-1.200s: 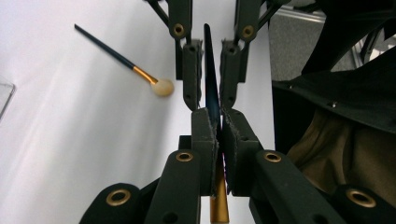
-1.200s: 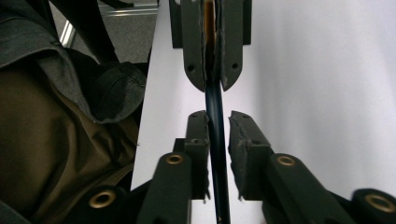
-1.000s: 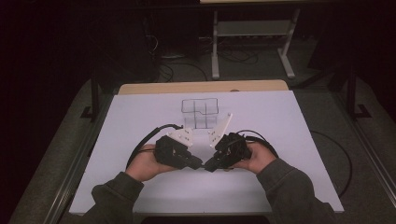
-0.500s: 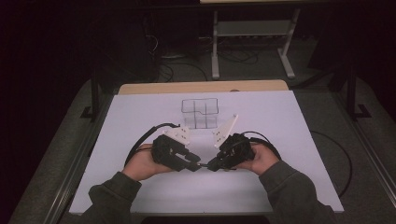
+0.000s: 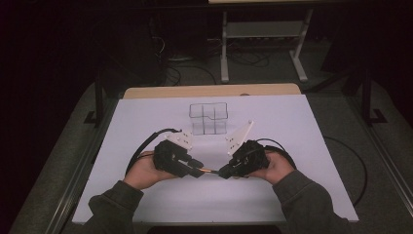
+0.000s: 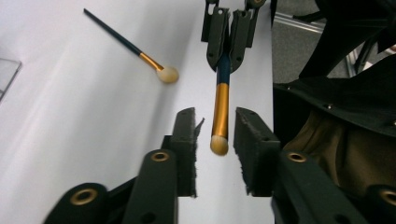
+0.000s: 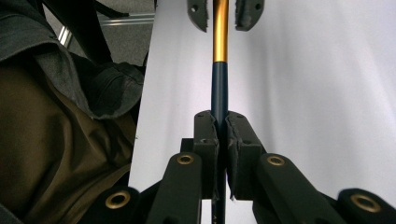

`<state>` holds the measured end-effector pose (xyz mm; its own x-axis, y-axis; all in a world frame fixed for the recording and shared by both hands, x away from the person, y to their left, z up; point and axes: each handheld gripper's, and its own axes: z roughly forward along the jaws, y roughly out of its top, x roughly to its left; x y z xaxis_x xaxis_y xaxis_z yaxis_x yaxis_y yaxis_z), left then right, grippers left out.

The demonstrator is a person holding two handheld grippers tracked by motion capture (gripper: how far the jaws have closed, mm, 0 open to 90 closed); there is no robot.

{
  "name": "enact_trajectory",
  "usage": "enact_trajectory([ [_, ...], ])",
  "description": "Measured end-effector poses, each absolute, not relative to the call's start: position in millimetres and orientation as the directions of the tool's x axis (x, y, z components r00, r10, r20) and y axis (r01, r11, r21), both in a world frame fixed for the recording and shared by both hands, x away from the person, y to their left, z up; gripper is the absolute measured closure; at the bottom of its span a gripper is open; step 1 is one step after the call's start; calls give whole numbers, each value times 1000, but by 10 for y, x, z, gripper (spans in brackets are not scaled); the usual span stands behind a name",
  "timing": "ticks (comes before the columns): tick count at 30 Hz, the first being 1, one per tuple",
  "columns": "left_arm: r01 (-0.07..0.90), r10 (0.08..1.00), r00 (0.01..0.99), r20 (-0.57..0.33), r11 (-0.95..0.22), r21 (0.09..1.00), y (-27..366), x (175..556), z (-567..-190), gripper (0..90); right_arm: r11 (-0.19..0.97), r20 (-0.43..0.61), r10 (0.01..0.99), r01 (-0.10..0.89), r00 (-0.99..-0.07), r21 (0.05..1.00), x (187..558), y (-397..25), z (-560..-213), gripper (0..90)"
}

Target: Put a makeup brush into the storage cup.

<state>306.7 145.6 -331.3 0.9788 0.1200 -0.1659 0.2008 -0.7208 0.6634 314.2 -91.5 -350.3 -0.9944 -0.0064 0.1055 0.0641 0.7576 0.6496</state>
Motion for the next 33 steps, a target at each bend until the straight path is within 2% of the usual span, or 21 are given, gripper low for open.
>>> enact_trajectory([
  [3, 200, 114, 979, -171, -721, 664, 1451, 3066, -3310, 796, 757, 99, -8, 58, -995, 651, 3141, -907, -3519, 830],
  [6, 202, 112, 978, -177, -721, 663, 1450, 3072, -3307, 816, 753, 98, -7, 59, -995, 655, 3139, -912, -3523, 830],
  [17, 181, 87, 981, -176, -746, 641, 1412, 3054, -3302, 834, 759, 64, -28, 21, -998, 651, 3099, -905, -3546, 829],
  [33, 167, 83, 983, -162, -764, 623, 1379, 3035, -3244, 841, 757, 81, -18, 39, -997, 653, 3103, -896, -3556, 789],
])
